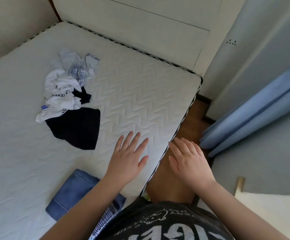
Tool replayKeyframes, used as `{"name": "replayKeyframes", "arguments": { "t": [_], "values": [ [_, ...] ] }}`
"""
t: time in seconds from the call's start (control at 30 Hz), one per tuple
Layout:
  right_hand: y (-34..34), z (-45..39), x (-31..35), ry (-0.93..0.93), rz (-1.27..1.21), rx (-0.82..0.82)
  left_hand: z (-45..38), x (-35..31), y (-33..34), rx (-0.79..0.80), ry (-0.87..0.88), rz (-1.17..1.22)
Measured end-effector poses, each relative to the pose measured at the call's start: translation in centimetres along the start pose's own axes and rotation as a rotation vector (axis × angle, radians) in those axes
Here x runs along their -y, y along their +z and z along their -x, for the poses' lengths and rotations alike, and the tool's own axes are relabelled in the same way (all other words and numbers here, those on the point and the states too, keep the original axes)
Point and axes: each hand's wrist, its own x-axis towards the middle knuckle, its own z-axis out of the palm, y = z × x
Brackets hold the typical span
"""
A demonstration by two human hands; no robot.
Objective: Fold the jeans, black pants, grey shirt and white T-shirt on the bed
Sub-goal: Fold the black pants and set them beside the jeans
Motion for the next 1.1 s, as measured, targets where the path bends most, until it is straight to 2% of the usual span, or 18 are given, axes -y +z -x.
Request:
{"name": "replayKeyframes", "arguments": {
  "t": [0.33, 0.43, 0.53, 0.7, 0.9, 1.1],
  "values": [
    [-0.9, -13.3, -2.4, -0.173, 0.018, 0.096, -7.1, 3.0, -1.5, -0.096, -0.232, 0.056],
    [-0.4, -17.9, -4.0, -0.293, -0.011, 0.09, -10.0, 3.3, -1.7, -0.112, -0.34, 0.039],
    [-0.2, -22.6, -5.7, -0.438, -0.028, 0.19, -12.6, 3.1, -1.9, -0.088, -0.486, 0.067],
    [-0.6, -29.6, -7.4, -0.629, -0.017, 0.238, -15.2, 2.1, -3.3, -0.123, -0.691, 0.104],
    [0.2, -33.7, -3.3, -0.828, -0.023, 0.222, -12.5, 1.6, -3.1, -0.178, -0.951, 0.112],
    [1.9, -34.0, 3.4, -0.952, -0.002, 0.209, -8.8, 3.2, 0.1, -0.288, -1.094, 0.148]
  ]
}}
